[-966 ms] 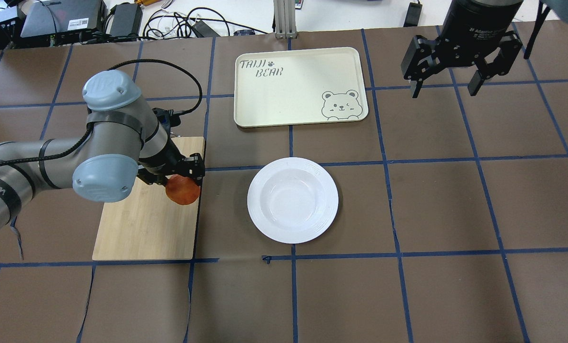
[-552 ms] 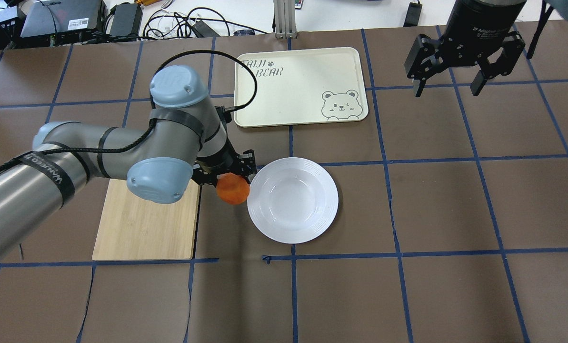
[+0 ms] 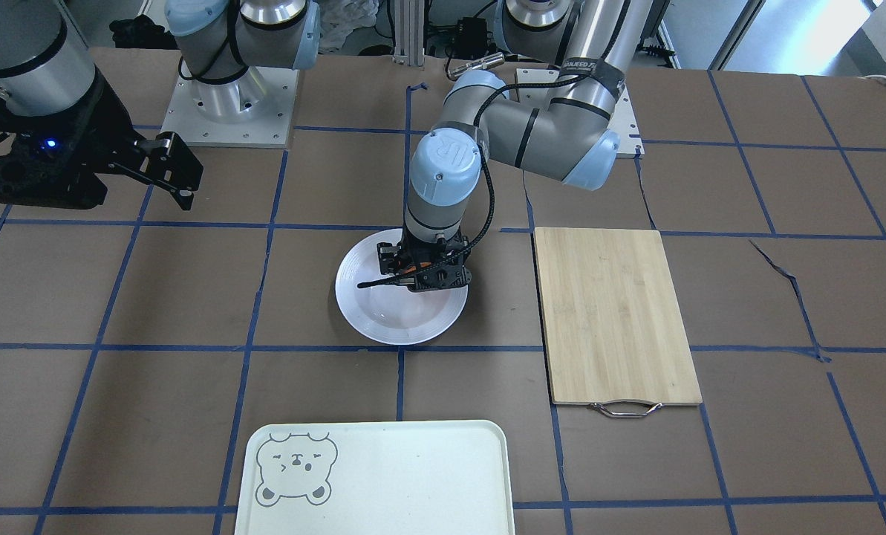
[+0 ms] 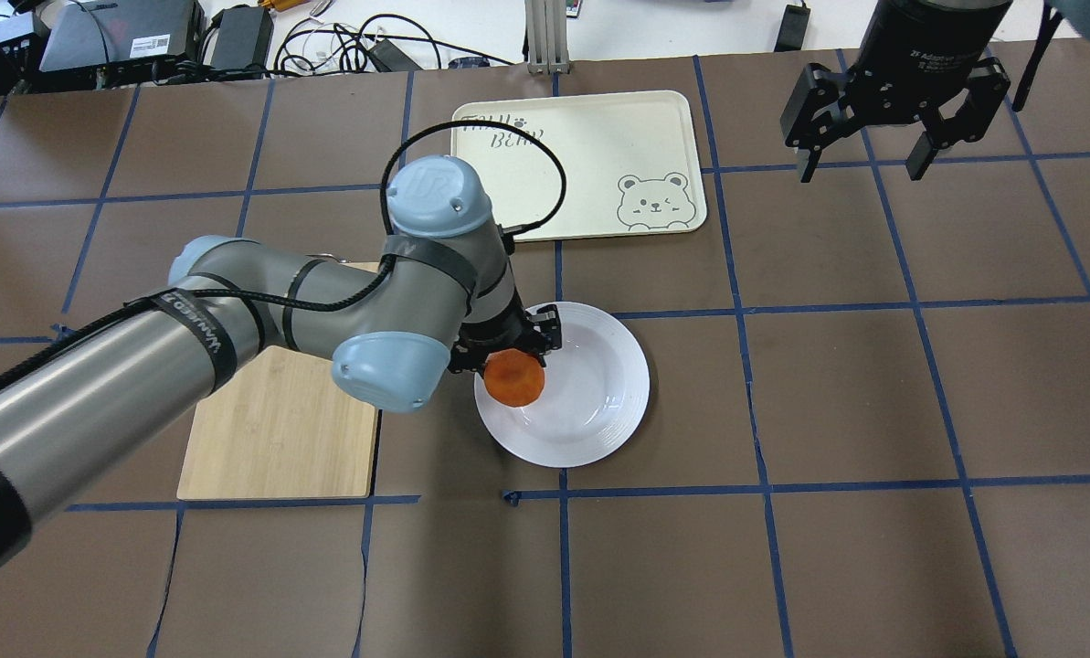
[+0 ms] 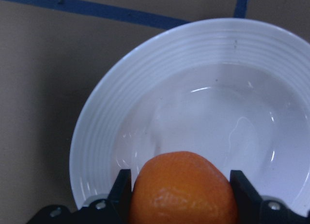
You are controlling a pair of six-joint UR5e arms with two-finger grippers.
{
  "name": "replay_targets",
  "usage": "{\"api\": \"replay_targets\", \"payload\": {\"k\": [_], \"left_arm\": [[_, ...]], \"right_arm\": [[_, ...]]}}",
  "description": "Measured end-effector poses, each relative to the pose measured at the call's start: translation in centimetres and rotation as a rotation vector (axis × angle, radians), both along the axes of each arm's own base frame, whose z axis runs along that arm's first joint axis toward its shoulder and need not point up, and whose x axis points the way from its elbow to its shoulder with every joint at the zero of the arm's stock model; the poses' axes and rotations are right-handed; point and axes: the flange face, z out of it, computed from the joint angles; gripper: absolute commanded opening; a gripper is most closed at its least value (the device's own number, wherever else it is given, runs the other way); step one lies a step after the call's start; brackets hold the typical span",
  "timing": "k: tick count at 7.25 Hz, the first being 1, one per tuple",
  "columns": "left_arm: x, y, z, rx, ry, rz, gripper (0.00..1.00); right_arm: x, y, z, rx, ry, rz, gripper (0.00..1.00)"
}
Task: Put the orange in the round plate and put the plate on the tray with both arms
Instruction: 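Carry the orange with the left gripper and release it onto the white plate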
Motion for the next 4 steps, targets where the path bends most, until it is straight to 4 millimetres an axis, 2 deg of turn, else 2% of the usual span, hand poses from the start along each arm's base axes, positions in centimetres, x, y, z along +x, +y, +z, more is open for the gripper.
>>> {"api": "replay_targets", "payload": {"k": [1,2,4], "left_arm": [[-0.4,0.1,-0.3,-0.002,-0.002,-0.006,1.0],[-0.4,-0.2,0.5,-0.024,0.0,-0.011,1.0],[0.2,-2.3,4.6,-0.091,0.008,-0.013,1.0]], "right_arm": [[-0.2,0.0,0.0,0.0,-0.001,-0.003,1.0],[-0.3,-0.1,0.0,0.001,-0.001,-0.005,1.0],[-0.4,-0.1,-0.1,0.002,-0.006,-0.007,1.0]]}}
